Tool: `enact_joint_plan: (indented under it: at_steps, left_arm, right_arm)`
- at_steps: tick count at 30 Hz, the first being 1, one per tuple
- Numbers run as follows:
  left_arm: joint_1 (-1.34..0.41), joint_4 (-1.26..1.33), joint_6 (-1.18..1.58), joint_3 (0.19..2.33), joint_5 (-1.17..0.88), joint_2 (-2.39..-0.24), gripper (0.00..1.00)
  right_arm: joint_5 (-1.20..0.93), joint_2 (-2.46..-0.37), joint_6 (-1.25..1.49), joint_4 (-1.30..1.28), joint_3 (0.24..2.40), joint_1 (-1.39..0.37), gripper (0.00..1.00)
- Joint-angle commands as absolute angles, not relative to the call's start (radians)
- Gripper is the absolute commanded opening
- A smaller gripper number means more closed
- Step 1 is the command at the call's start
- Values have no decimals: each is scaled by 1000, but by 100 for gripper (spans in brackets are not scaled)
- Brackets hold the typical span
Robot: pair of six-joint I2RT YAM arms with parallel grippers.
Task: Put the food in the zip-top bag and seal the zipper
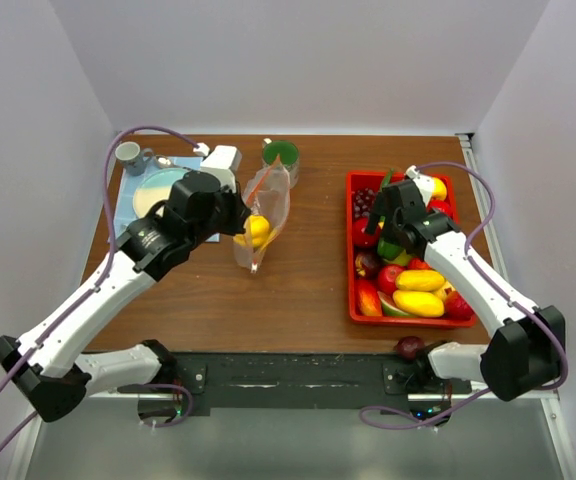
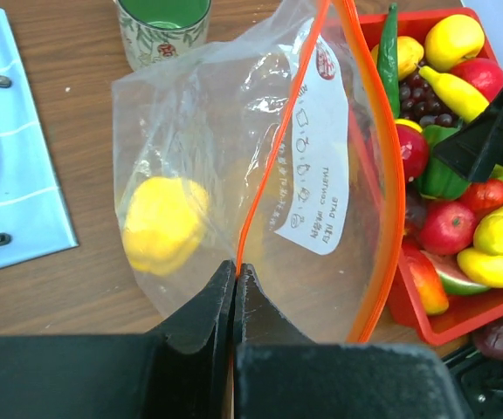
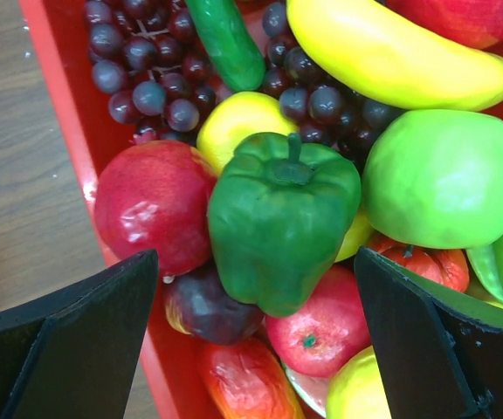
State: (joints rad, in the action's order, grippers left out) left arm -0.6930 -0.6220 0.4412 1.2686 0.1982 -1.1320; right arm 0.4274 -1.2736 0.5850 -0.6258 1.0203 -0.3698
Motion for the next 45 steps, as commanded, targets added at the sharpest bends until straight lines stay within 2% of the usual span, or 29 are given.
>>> enact_joint_plan:
  at_steps: [1, 10, 20, 27, 35, 40, 45]
  left_arm:
    - [-686, -687, 393, 1287, 219, -1106, 0]
    - [-686, -486, 491, 1097, 57, -1140, 0]
    - [-689, -299, 568, 1012, -83, -1175, 0]
    - [-699, -247, 584, 1011, -92, -1181, 0]
    - [-730, -238, 574, 1035, -72, -1210, 0]
    - [-744, -232, 575, 1049, -64, -1224, 0]
    - [-750, -235, 577, 1060, -54, -1226, 0]
  right_arm:
    - [439, -1259, 614, -568, 1002, -351, 99]
    - [446, -1262, 632, -509, 960, -331, 98]
    - [460, -1272, 632, -422, 913, -324, 93]
    - [498, -1284, 626, -420, 910, -325, 81]
    - [531, -1302, 618, -465, 910, -324, 85]
    - [519, -1319, 620, -456, 911, -324, 82]
    - [522, -1302, 615, -483, 925, -324, 56]
